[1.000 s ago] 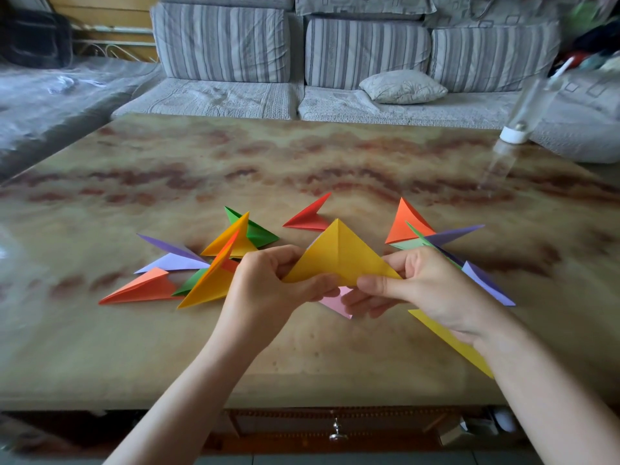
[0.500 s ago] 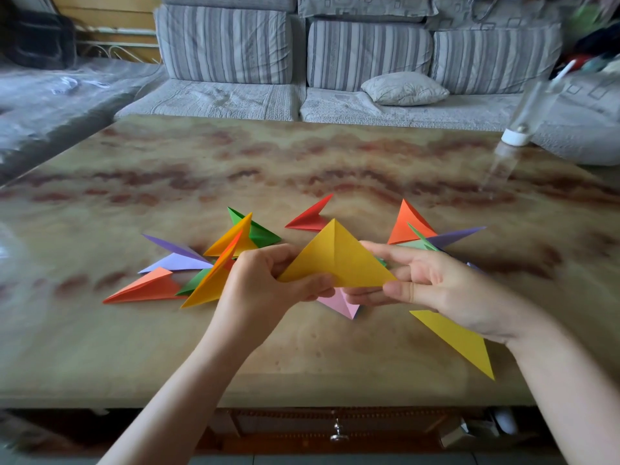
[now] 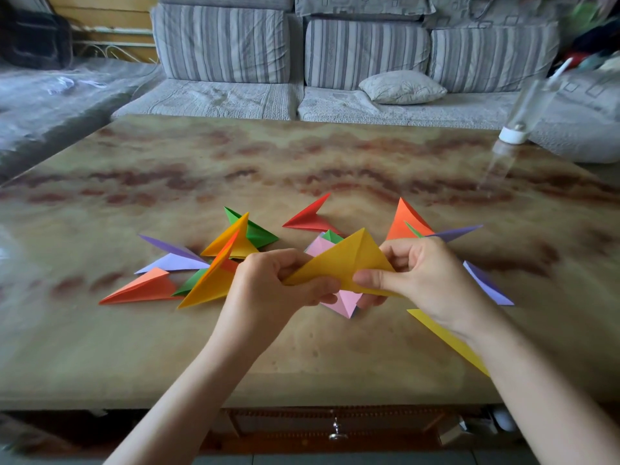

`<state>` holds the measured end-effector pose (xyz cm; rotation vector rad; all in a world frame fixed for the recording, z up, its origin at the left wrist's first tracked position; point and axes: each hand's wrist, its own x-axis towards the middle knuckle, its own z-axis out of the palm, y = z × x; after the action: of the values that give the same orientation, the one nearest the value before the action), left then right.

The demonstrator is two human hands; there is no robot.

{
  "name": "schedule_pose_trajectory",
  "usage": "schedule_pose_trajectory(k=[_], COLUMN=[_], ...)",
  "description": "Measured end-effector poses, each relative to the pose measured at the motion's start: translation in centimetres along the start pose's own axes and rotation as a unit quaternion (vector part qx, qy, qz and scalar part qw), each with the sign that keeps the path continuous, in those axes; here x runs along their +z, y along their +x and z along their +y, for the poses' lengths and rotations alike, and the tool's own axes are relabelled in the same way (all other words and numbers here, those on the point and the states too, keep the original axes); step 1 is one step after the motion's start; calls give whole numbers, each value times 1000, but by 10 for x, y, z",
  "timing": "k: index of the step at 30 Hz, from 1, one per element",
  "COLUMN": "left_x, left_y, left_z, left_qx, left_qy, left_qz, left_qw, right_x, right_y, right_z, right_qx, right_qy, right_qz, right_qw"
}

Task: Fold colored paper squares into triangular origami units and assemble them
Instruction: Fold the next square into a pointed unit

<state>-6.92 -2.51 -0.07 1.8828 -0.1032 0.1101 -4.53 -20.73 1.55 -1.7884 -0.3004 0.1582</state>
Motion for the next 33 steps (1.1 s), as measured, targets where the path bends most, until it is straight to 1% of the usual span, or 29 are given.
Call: schedule_pose_trajectory(k=[4,7,11,16,18,20,23,25,28,33], left_x=[-3,-6,-9,-12,-15,-18,-18,-10,7,13], left_y=[2,3,3,4,5,7,8,6,1,-1], left_z=[0,0,-1,0,-1,-3,-4,-1,1,-5], left_qx=[-16,-37,-55,-46,-41,-37,-35,-30,-29,-33], left_qy=[-54,-114,-167,-208,-229,-245,-243,-228,-221,-248], left_qz=[-2,-25,-61,-83,-65,-28,10,2,-10,43], left_qw=[998,992,983,974,970,968,969,973,975,967], right_x=[-1,-2,-3,-7,-7,-10,-11,-4,16,28], right_y=[0,0,0,0,1,3,3,3,-1,-5], right_z=[1,1,1,3,4,6,7,7,7,8], right_qx=[1,9,18,17,8,2,-4,0,11,1], right_qy=[3,1,-9,2,6,27,129,176,188,154], right_qz=[6,10,22,39,56,94,153,169,158,110], right_qw=[1000,1000,1000,999,998,995,980,970,969,982])
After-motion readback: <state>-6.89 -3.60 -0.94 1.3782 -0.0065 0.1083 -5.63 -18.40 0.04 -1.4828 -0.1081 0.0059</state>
